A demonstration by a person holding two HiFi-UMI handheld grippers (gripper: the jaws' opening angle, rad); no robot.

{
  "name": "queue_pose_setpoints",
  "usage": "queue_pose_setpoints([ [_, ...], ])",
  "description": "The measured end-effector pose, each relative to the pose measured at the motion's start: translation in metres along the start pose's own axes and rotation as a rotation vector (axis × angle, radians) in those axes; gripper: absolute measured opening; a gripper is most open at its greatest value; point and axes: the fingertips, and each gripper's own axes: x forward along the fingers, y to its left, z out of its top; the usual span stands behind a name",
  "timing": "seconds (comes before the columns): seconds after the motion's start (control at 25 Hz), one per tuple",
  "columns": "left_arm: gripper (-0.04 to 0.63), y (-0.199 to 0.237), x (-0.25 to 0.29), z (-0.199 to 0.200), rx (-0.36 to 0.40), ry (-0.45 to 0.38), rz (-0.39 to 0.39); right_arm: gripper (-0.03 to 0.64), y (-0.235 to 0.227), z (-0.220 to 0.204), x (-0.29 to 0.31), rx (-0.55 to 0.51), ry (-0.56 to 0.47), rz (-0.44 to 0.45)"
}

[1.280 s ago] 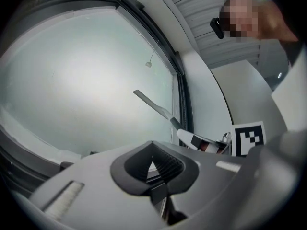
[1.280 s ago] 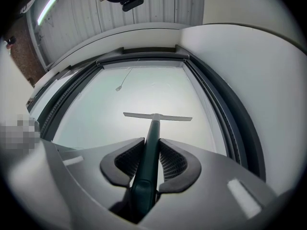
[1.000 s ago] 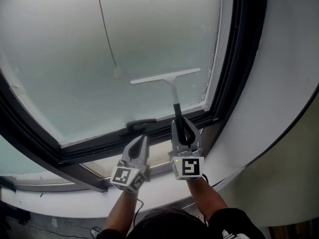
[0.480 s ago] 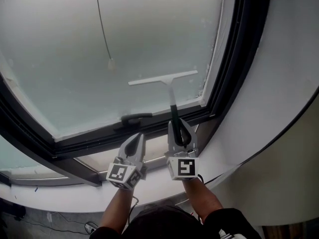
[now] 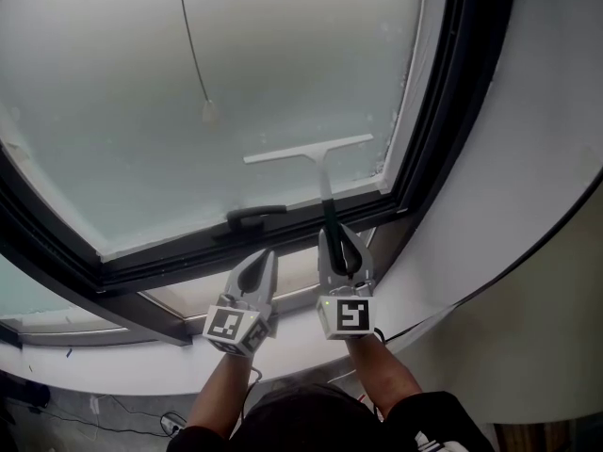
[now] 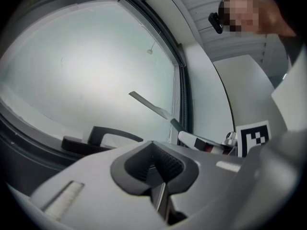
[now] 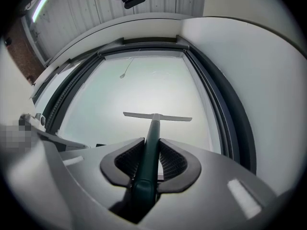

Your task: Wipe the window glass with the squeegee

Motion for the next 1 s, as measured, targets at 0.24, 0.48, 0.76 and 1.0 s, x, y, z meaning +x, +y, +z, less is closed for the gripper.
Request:
queue_pose_setpoints([
  [0.24,-0.002,0.002,-0.003,-0.006,-0.01,0.006,0.013,0.097,-0.001,-0.008,-0.004,0.001,0.014,0.006],
  [0.48,-0.002,0.002,-0.002,-0.011,-0.008,0.009,0.015,0.097,-0.003,-0.017,-0.008,-0.004,0.024,0.005],
  [0.76,-0.002,0.001,-0.003,-0.023,-0.026,0.037,0.009,0.097,-0.001,-0.032,-0.016,-0.003,0.06,0.013],
  [1.0,-0.002,0.0,-0.003,-0.029,-0.033,0.049,0.004,0.097,-0.001,-0.037,-0.02,-0.005,0.078,0.012],
])
